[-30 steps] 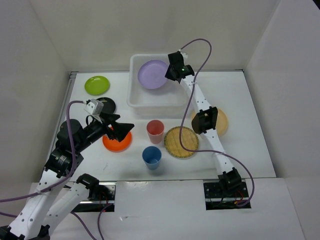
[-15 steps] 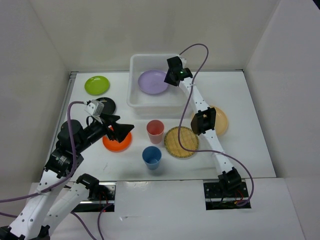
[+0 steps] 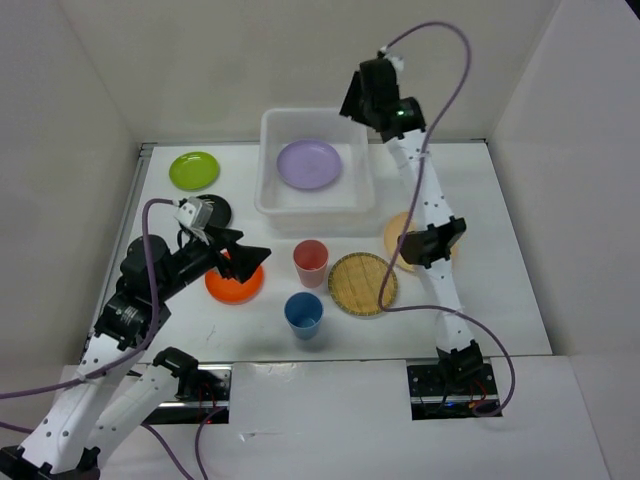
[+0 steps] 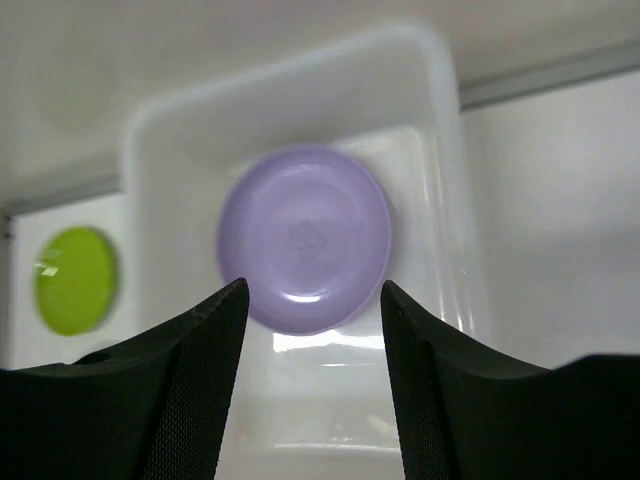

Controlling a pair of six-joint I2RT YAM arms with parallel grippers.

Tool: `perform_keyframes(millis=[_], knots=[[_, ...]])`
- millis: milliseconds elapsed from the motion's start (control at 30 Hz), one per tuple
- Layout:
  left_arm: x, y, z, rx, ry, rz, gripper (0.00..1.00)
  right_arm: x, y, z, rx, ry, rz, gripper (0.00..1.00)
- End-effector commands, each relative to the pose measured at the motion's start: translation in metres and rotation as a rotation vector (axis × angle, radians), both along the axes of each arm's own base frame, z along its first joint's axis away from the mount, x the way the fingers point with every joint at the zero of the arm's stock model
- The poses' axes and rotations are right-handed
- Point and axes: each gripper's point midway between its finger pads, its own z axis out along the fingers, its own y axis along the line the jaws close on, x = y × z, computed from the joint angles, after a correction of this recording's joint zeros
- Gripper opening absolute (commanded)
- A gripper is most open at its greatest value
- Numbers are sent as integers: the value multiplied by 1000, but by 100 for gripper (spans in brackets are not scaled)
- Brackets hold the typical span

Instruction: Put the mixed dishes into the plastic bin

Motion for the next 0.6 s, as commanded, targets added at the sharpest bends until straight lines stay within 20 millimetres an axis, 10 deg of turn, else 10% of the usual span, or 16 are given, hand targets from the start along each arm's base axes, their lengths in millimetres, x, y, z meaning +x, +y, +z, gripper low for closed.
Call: perform_keyframes(millis=[0,167,467,500,567], knots=[[5,-6,10,-30,-23,-21,100,-75,-45,154,9,-205,-70,61],[10,-10,12,0,-26,-43,100,-106,-89,140,-149,-91,-202,61],[12,-14,10,32,-19,-67,100,-186,-149,172,-173,-78,-340,61],[13,-14,13,28,-31,-67,100,-192,-153,136,-230,3,-339,61],[11,-15,15,22,-40,-85,100,-219,-165,168,-91,-145,-322,64]])
